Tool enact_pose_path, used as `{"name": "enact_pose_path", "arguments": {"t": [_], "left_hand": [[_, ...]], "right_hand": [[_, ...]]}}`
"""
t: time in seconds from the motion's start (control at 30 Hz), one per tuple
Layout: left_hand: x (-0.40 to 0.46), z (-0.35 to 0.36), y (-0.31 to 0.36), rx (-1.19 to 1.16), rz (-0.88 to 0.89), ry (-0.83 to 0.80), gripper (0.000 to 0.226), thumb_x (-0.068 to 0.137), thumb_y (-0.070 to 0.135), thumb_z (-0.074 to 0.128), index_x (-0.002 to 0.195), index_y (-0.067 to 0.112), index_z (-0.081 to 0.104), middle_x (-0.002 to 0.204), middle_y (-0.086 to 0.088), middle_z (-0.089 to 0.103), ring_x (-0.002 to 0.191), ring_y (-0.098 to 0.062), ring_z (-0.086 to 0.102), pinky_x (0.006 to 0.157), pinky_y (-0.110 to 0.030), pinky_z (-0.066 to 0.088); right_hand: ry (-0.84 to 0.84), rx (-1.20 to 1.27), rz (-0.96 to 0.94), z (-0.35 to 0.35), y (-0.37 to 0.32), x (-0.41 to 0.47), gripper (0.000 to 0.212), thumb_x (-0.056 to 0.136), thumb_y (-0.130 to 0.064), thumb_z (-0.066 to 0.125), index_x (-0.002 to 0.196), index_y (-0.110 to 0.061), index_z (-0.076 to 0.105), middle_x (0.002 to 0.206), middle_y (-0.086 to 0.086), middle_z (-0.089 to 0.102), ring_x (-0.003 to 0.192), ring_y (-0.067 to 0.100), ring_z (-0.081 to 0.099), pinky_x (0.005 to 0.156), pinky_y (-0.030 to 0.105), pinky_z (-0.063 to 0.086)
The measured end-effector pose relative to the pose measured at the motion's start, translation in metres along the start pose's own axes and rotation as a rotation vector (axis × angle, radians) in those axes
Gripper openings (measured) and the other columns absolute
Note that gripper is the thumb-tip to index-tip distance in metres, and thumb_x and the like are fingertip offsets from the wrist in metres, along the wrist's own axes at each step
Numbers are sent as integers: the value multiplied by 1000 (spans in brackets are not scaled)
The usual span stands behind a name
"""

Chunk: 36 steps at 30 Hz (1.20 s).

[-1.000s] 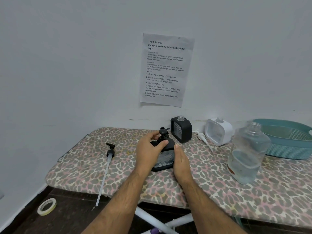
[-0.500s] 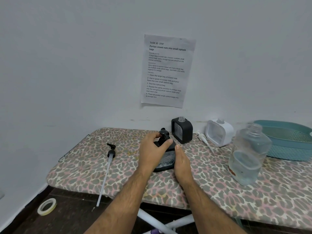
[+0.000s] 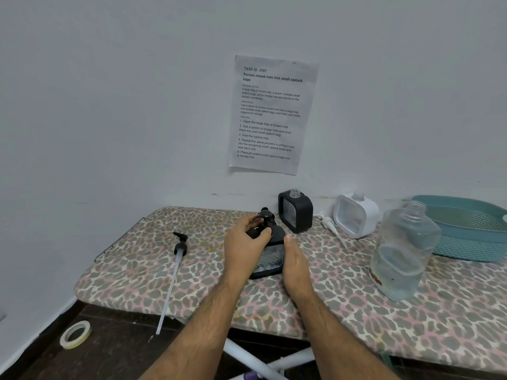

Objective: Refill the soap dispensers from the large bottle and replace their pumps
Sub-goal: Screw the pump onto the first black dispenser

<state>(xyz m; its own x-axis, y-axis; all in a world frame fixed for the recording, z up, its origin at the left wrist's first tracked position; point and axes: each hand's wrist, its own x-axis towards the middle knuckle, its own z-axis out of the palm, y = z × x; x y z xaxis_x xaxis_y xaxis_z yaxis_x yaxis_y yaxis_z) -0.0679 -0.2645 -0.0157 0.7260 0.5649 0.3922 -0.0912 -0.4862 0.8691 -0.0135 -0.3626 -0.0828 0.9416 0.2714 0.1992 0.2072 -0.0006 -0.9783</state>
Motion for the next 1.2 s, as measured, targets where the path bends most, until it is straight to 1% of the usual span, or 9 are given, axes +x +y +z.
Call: {"name": "enact_pose_path", "arguments": {"t": [0.13, 0.33, 0.53, 0.7, 0.83, 0.93, 1.03, 1.13, 1.2], "left_hand": [[0, 1, 0, 13, 5, -15, 21, 81, 30, 76, 97, 35, 63, 89, 24, 64, 90, 6, 61, 77, -15, 49], [1, 2, 3, 21, -19, 14, 43, 68, 36, 86, 99, 36, 56, 94, 18, 61, 90, 3, 58, 73, -15, 44], [3, 1, 1, 70, -27, 44, 39, 69, 38, 86, 100, 30, 64, 92, 20, 64, 86, 11, 58, 68, -6, 41], [5, 0, -6, 113, -12, 49, 39, 72, 37, 84, 105, 21, 72, 91, 18, 67, 84, 15, 57, 69, 1, 41], [8, -2, -6, 113, -12, 11, 42, 74, 34, 84, 111, 19, 73, 99, 12, 72, 81, 18, 55, 71, 3, 41], [8, -2, -5, 110, -1, 2, 41, 76, 31, 83, 113, 16, 73, 101, 11, 71, 79, 21, 51, 71, 6, 38], [5, 0, -5, 122, 10, 26, 39, 77, 31, 82, 112, 17, 73, 103, 9, 72, 80, 19, 52, 70, 4, 39], [3, 1, -4, 129, 19, 50, 39, 76, 36, 81, 111, 20, 73, 103, 12, 70, 87, 9, 57, 76, -3, 42], [3, 1, -3, 132, 30, 56, 38, 75, 38, 81, 108, 21, 74, 98, 15, 67, 91, 3, 59, 81, -11, 46]], "right_hand": [[3, -4, -3, -1, 0, 0, 39, 105, -42, 30, 128, -26, 58, 113, -20, 58, 105, -15, 52, 84, -1, 35], [17, 10, -6, 1, 3, 0, 49, 104, -46, 30, 130, -17, 61, 123, -4, 64, 118, 8, 57, 108, 37, 43], [14, -12, 1, 0, 2, 1, 53, 104, -48, 30, 139, -18, 54, 137, -3, 57, 128, 8, 49, 110, 26, 34], [6, 16, 2, -1, 0, -1, 46, 105, -44, 31, 134, -20, 57, 130, -5, 61, 120, 5, 53, 103, 21, 37], [-8, 89, 22, 0, -3, -1, 48, 98, -58, 34, 115, -26, 66, 110, -4, 70, 106, 9, 64, 99, 37, 49], [-32, 114, 96, 2, -5, 3, 60, 85, -69, 36, 113, -27, 68, 111, 0, 71, 108, 18, 65, 100, 47, 48], [-35, 44, 72, -1, -16, 7, 43, 101, -45, 37, 137, -27, 53, 137, -4, 56, 127, 13, 51, 112, 43, 37], [-43, -54, -17, -8, -33, 15, 39, 102, -14, 38, 138, -23, 50, 131, -8, 54, 117, 5, 52, 105, 30, 41], [-58, -140, -82, -9, -39, 20, 37, 100, -9, 40, 132, -18, 57, 126, -6, 60, 114, 6, 55, 104, 30, 44]]}}
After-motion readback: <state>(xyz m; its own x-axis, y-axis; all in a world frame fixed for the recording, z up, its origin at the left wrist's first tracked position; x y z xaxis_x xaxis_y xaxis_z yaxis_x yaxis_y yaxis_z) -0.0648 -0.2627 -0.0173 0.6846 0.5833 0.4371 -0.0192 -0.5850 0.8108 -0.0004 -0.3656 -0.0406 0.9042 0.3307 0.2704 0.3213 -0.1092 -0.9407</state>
